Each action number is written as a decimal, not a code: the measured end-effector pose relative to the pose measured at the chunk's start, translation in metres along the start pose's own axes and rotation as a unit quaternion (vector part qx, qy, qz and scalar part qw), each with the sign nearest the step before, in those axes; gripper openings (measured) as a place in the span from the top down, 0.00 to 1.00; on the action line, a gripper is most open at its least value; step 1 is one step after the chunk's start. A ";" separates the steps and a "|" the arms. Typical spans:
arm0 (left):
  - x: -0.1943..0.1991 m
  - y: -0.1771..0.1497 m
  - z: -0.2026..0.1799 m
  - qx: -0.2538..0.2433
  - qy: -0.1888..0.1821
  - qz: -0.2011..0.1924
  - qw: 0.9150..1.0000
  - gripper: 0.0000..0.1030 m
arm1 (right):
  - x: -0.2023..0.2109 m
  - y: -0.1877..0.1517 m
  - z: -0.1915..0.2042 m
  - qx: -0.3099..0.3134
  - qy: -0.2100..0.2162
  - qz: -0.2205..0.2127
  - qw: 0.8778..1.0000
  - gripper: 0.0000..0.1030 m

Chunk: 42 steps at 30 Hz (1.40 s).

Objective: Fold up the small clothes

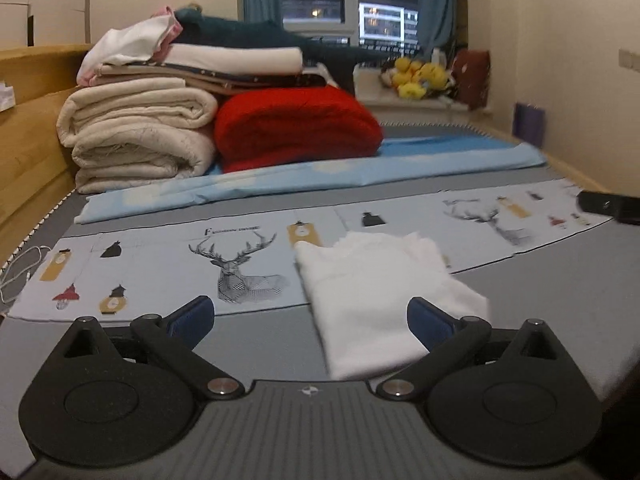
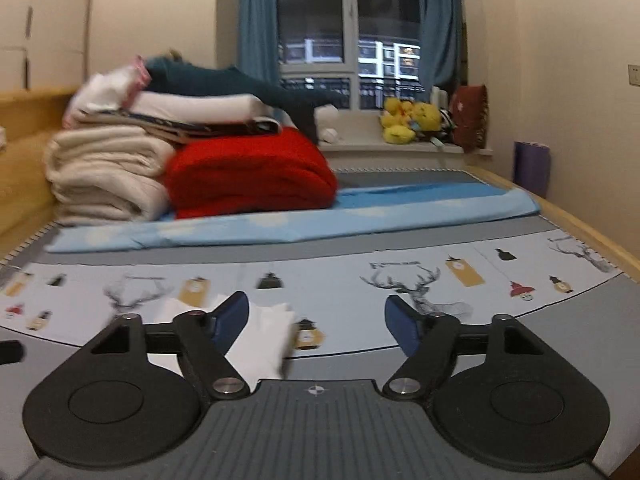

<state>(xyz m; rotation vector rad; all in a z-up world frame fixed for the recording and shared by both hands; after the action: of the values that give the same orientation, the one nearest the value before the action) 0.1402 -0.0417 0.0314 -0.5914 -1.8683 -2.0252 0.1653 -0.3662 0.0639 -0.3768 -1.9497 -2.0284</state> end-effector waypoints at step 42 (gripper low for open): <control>-0.054 -0.044 -0.050 0.054 -0.011 0.067 0.996 0.00 | -0.004 -0.073 0.068 0.050 0.026 0.094 0.994 0.22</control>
<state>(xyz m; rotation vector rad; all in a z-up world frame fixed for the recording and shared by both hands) 0.1604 -0.0893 -0.0369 -0.6926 -1.8828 -1.8284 0.1392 -0.2960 -0.0022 -0.4615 -1.8992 -1.7975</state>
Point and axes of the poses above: each gripper's, at about its wrist camera, not at the fingertips, and x roughly against the way its jaws point, z to its left, y to its top, the point moved 6 cm from there along -x, roughly the way its jaws point
